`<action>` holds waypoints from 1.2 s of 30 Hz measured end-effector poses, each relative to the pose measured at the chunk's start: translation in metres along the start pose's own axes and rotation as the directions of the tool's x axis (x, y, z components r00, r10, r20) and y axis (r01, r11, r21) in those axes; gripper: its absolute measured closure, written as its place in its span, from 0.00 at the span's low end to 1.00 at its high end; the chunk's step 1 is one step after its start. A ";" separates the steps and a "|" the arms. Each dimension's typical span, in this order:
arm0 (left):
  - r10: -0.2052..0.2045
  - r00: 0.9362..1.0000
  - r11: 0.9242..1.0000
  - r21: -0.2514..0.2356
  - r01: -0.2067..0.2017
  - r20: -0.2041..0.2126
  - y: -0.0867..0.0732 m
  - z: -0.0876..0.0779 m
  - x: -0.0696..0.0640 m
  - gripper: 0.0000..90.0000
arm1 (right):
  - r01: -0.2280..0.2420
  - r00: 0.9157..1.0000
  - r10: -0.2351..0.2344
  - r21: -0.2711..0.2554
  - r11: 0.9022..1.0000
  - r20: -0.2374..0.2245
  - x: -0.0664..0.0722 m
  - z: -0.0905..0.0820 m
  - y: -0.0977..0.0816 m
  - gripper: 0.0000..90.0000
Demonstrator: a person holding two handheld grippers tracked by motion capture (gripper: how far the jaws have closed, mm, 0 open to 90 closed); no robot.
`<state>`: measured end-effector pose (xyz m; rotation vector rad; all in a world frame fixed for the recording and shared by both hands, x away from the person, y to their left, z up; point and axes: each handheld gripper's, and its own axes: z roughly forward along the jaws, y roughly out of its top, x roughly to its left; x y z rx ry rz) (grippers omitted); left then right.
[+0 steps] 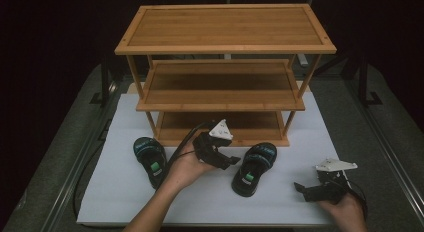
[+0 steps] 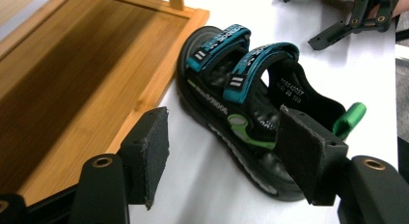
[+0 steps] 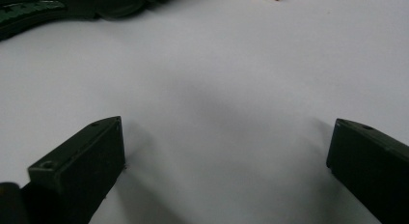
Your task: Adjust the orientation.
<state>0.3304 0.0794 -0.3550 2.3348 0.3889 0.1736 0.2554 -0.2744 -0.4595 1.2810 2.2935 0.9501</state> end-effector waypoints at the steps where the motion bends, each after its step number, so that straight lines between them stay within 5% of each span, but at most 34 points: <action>1: 0.004 1.000 1.000 0.004 -0.004 0.004 0.001 0.003 0.000 0.40 | 0.000 1.000 0.000 0.000 1.000 0.000 0.000 0.000 0.000 0.00; 12: 0.003 0.998 1.000 0.021 -0.004 0.062 0.009 0.034 -0.003 0.51 | 0.000 1.000 0.000 0.000 1.000 0.000 0.000 0.000 0.000 0.00; 25: 0.024 0.996 0.997 0.068 -0.029 0.085 0.012 0.059 -0.002 0.65 | 0.000 1.000 0.000 -0.001 1.000 0.000 0.000 0.000 0.000 0.00; 36: 0.066 0.997 0.994 0.080 -0.069 0.045 0.015 0.060 -0.004 0.79 | 0.002 1.000 -0.002 -0.001 1.000 0.000 0.000 0.000 0.000 0.00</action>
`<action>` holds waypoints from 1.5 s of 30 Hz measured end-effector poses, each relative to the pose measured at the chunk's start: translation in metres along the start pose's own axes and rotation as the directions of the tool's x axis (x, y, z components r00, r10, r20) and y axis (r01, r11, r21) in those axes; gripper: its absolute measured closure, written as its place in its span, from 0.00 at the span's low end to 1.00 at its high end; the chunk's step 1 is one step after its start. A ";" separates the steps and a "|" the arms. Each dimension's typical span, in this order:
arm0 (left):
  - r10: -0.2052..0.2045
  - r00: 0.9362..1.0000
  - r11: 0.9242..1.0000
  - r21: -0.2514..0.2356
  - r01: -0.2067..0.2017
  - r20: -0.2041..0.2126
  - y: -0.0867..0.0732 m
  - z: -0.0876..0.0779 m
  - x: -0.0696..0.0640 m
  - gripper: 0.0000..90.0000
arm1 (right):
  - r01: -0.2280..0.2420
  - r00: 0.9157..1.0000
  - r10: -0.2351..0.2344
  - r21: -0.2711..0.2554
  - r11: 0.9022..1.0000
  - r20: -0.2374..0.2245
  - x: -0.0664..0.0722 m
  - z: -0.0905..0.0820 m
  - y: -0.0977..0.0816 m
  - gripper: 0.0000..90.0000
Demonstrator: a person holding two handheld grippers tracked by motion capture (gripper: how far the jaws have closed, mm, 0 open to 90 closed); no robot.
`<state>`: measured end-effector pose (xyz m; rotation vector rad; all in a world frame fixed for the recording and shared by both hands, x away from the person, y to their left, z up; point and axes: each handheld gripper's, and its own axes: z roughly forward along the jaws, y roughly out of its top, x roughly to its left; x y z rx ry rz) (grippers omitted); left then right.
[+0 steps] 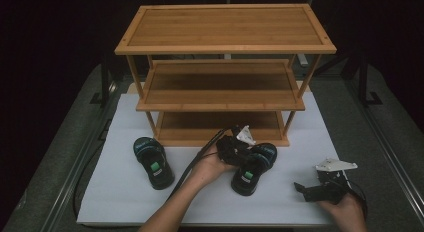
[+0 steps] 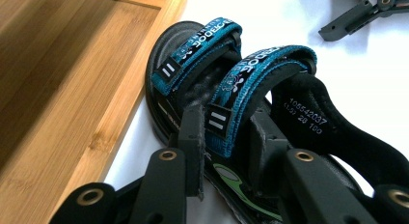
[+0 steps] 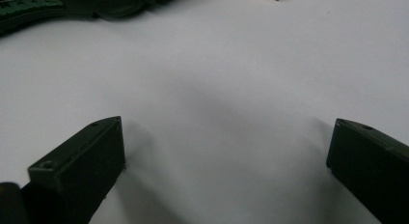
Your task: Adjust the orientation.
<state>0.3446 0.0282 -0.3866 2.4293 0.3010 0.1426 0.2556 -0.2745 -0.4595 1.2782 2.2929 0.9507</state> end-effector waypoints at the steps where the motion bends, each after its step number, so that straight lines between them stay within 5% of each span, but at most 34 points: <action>1: 0.001 1.000 1.000 0.003 -0.001 -0.007 0.000 0.000 -0.001 0.80 | 0.000 1.000 0.000 0.000 1.000 0.000 0.000 0.000 0.000 0.00; 9: -0.002 0.999 1.000 -0.008 0.002 -0.053 0.005 -0.006 -0.003 0.85 | -0.002 1.000 0.002 0.001 1.000 -0.001 0.000 0.000 0.000 0.00; 23: -0.028 0.998 0.999 -0.040 0.026 -0.048 0.002 -0.034 0.001 0.85 | -0.002 1.000 0.002 0.001 1.000 -0.001 0.000 0.000 0.000 0.00; 39: -0.072 0.993 0.996 -0.060 0.066 -0.099 -0.025 -0.071 0.003 0.86 | -0.003 1.000 0.003 0.001 1.000 -0.001 0.000 0.000 0.000 0.00; 45: -0.115 0.985 0.992 -0.074 0.106 -0.130 -0.041 -0.086 0.007 0.86 | -0.002 1.000 0.002 0.001 1.000 -0.001 0.000 0.000 0.000 0.00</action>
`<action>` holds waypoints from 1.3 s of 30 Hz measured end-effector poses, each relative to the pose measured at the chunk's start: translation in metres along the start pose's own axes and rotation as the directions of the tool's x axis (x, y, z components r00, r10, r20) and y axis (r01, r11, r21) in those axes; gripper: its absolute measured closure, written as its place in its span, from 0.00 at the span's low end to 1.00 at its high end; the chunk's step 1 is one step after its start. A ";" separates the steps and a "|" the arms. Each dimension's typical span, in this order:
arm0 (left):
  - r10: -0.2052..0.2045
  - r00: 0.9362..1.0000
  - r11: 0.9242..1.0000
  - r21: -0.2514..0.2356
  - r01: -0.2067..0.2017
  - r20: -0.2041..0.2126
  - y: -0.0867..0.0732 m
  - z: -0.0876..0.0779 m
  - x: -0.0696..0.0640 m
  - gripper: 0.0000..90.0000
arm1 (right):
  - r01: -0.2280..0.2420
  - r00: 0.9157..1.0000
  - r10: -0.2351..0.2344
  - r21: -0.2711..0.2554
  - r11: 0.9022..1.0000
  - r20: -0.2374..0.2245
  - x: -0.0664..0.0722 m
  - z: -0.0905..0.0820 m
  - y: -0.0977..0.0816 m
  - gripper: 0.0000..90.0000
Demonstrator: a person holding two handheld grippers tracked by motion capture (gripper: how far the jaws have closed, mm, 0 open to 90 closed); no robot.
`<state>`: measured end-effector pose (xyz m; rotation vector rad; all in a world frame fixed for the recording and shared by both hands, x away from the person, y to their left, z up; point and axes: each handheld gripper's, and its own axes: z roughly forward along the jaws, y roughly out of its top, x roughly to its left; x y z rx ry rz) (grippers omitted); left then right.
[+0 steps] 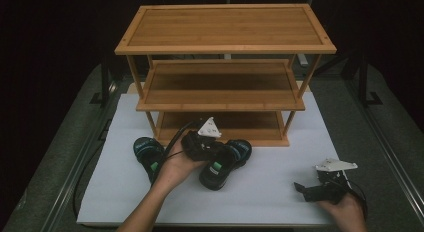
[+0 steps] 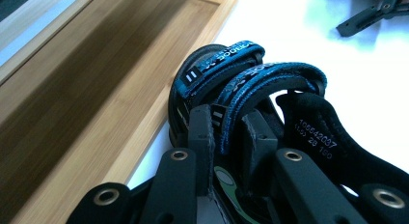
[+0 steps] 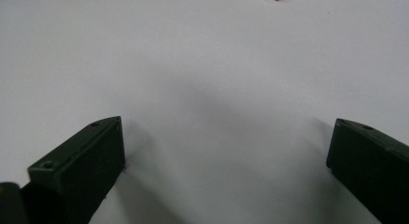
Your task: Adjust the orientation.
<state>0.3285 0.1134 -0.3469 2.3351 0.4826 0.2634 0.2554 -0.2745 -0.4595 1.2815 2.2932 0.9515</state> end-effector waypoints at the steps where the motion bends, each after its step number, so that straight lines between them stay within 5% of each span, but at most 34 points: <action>1: -0.003 1.000 1.000 0.000 0.003 -0.004 -0.002 -0.002 0.002 0.86 | 0.000 1.000 0.000 0.000 1.000 0.000 0.000 0.000 0.000 0.00; 25: -0.100 0.987 0.992 0.069 0.109 -0.122 -0.057 -0.021 0.015 0.86 | 0.001 1.000 -0.001 0.002 1.000 0.001 0.000 0.000 0.000 0.00; 32: -0.124 0.985 0.986 0.093 0.135 -0.117 -0.067 -0.020 0.012 0.85 | 0.000 1.000 0.000 0.002 1.000 0.001 0.000 0.000 0.000 0.00; 39: -0.141 0.988 0.984 0.105 0.147 -0.066 -0.074 -0.024 0.010 0.77 | 0.000 1.000 0.000 0.002 1.000 0.001 0.000 0.000 0.000 0.00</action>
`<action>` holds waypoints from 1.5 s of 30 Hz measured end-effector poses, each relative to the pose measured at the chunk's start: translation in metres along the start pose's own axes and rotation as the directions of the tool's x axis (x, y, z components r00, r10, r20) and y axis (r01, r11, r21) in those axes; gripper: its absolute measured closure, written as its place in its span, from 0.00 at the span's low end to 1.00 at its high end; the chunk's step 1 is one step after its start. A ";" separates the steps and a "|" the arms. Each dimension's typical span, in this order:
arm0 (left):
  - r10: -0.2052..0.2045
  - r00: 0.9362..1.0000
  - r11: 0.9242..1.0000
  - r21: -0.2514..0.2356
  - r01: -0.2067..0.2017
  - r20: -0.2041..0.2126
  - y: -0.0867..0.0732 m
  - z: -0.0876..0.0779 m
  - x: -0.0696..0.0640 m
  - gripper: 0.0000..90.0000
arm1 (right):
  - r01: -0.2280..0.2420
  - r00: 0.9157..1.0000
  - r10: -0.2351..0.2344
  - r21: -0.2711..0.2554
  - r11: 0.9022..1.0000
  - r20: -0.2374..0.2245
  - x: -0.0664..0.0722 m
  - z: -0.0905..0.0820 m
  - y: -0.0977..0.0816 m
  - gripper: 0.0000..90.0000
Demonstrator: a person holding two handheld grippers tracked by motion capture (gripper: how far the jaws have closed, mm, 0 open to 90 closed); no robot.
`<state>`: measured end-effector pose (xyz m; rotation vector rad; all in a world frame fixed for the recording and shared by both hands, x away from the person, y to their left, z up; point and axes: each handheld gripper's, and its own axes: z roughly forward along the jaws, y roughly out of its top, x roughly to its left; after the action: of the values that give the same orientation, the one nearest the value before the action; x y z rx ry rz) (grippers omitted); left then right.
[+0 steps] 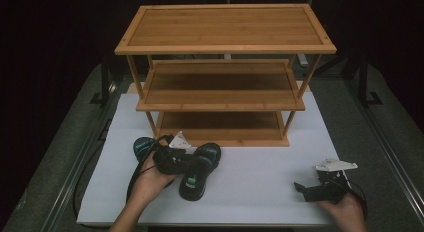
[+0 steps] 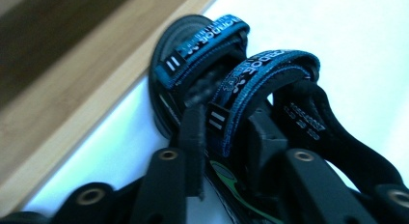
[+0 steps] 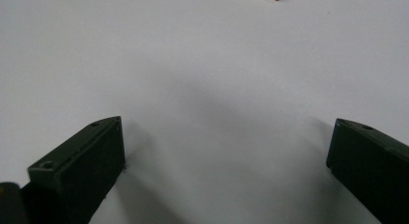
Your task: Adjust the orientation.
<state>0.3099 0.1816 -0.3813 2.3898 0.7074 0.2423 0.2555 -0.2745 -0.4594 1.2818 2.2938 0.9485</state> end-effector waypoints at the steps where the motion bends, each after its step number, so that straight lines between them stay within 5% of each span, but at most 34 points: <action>1: 0.004 1.000 1.000 -0.001 -0.004 0.007 -0.001 -0.001 0.000 0.73 | 0.000 1.000 0.000 0.000 1.000 0.000 0.000 0.000 0.000 0.00; 8: 0.053 0.998 0.998 -0.027 -0.052 0.046 0.005 -0.009 0.000 0.51 | 0.001 1.000 -0.001 0.000 1.000 0.000 0.000 0.000 0.000 0.00; 17: 0.097 0.985 0.993 -0.086 -0.085 0.142 0.025 -0.004 0.005 0.50 | 0.000 1.000 0.000 -0.001 1.000 0.001 0.000 0.000 0.000 0.00; 26: 0.108 0.967 0.994 -0.051 -0.099 0.230 0.027 0.013 0.007 0.54 | -0.001 1.000 0.001 -0.001 1.000 0.000 0.000 0.000 0.000 0.00; 36: 0.113 0.978 0.993 -0.047 -0.106 0.177 0.025 0.006 0.009 0.73 | -0.001 1.000 0.001 -0.001 1.000 0.000 0.000 0.000 0.000 0.00; 45: 0.149 0.972 0.989 -0.055 -0.141 0.181 0.027 0.007 0.010 0.77 | -0.001 1.000 0.001 -0.001 1.000 0.000 0.000 0.000 0.000 0.00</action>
<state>0.3322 0.1663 -0.3702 2.3882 0.4391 0.0928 0.2556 -0.2745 -0.4596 1.2827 2.2926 0.9493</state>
